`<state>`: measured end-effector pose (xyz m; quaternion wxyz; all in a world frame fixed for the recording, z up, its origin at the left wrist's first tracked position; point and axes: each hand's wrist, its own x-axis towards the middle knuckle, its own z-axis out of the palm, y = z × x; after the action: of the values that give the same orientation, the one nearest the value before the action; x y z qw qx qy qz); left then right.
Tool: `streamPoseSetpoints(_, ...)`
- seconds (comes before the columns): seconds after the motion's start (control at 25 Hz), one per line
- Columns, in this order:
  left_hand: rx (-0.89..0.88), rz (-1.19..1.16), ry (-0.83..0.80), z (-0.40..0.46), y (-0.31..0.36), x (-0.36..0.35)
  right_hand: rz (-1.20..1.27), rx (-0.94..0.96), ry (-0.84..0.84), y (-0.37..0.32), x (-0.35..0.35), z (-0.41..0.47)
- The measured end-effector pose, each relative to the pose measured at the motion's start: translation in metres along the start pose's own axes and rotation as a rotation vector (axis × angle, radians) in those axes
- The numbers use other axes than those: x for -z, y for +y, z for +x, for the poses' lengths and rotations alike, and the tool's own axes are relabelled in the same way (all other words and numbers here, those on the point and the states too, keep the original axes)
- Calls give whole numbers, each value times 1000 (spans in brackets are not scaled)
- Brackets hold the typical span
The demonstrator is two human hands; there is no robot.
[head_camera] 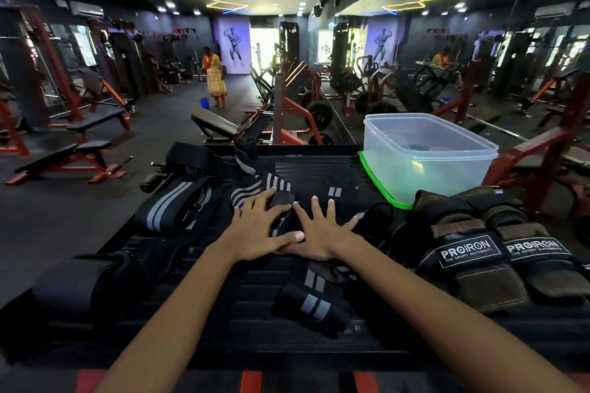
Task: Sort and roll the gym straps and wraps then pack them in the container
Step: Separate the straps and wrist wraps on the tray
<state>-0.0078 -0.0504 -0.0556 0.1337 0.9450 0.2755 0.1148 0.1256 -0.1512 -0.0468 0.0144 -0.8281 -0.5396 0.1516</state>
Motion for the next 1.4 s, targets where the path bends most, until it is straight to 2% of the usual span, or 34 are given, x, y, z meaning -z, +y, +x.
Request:
streamPoseSetpoints(0.2,66,-99,-96,-4,-10,-2,106,109,26,9,11,-10)
streamPoseSetpoints(0.28,60,-45,-107,-4,-12,-2,170,188,4,20,27,-29)
streamPoseSetpoints(0.36,49,37,-132,-1,-9,-2,104,272,-79,33,41,-55)
streamPoseSetpoints(0.48,56,49,-120,3,-7,-2,-69,306,-330,50,40,-81)
streamPoseSetpoints(0.56,46,43,-103,5,-10,-3,-8,342,-361,57,29,-76)
streamPoseSetpoints(0.68,50,-25,-27,9,-16,-4,110,414,-257,64,23,-55)
streamPoseSetpoints(0.76,54,-52,21,10,-22,-4,123,431,-234,64,24,-38)
streamPoseSetpoints(0.88,63,-79,42,8,-26,-3,146,424,-77,61,25,-9)
streamPoseSetpoints(0.96,115,-46,120,5,-24,-1,114,417,-3,59,24,8)
streamPoseSetpoints(1.08,268,261,272,3,-22,8,-99,287,135,53,23,24)
streamPoseSetpoints(1.2,458,393,403,-1,-29,23,-317,199,303,36,25,25)
streamPoseSetpoints(1.28,628,410,390,-4,-38,31,-332,227,387,25,23,24)
streamPoseSetpoints(1.4,818,313,302,-9,-51,37,-305,301,463,19,17,21)
